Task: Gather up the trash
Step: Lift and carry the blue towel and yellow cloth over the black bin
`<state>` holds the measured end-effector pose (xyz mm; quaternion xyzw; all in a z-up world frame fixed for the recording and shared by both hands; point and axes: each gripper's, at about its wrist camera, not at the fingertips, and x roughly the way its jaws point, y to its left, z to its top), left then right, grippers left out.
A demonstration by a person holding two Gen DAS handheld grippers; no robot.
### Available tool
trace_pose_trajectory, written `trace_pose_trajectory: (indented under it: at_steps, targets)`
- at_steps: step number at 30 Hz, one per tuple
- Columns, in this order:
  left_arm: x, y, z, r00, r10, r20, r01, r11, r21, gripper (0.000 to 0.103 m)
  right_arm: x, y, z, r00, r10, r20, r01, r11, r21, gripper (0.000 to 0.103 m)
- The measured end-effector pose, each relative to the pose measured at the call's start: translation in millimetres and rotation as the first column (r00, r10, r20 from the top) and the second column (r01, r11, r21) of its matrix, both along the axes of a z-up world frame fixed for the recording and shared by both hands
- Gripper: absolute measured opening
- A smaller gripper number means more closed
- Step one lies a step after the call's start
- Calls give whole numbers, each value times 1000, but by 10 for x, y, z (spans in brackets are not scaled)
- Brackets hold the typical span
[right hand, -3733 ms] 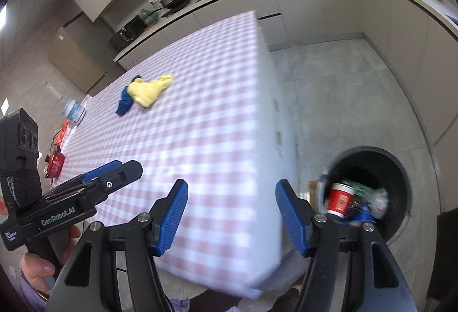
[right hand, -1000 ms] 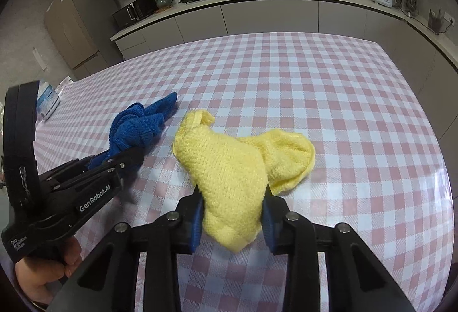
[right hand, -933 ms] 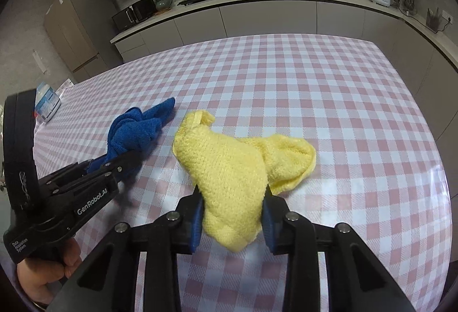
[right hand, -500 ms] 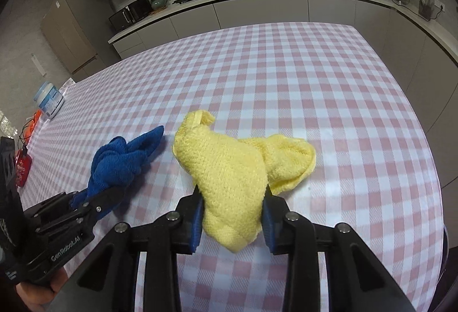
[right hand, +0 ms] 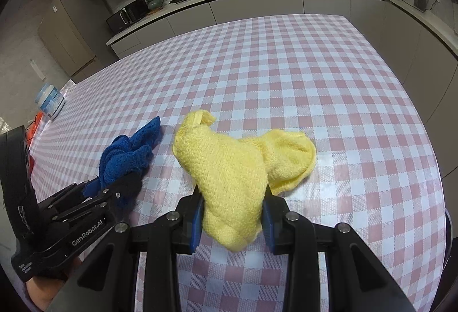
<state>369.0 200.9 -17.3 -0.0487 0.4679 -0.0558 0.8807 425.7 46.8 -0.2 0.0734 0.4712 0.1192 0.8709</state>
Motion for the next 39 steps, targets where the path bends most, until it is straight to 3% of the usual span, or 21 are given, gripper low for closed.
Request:
trace_pose_trajectory:
  at_steps: [19,29,39]
  targets:
    - [-489,-119,281,997,-70,34,74,992,-103,32,-495,-271,141,999,-32,-10,32,999,15,36]
    - [-763,-510,370,997,-64,39,68,991,-118,32,-787,-600,241,1000,-6,4,6,999,42,36]
    - [-1007,-1125,394,999,-45,25,48,992,-115,32,-1164,-1340,273,1000,20,18,-22,997,79,36]
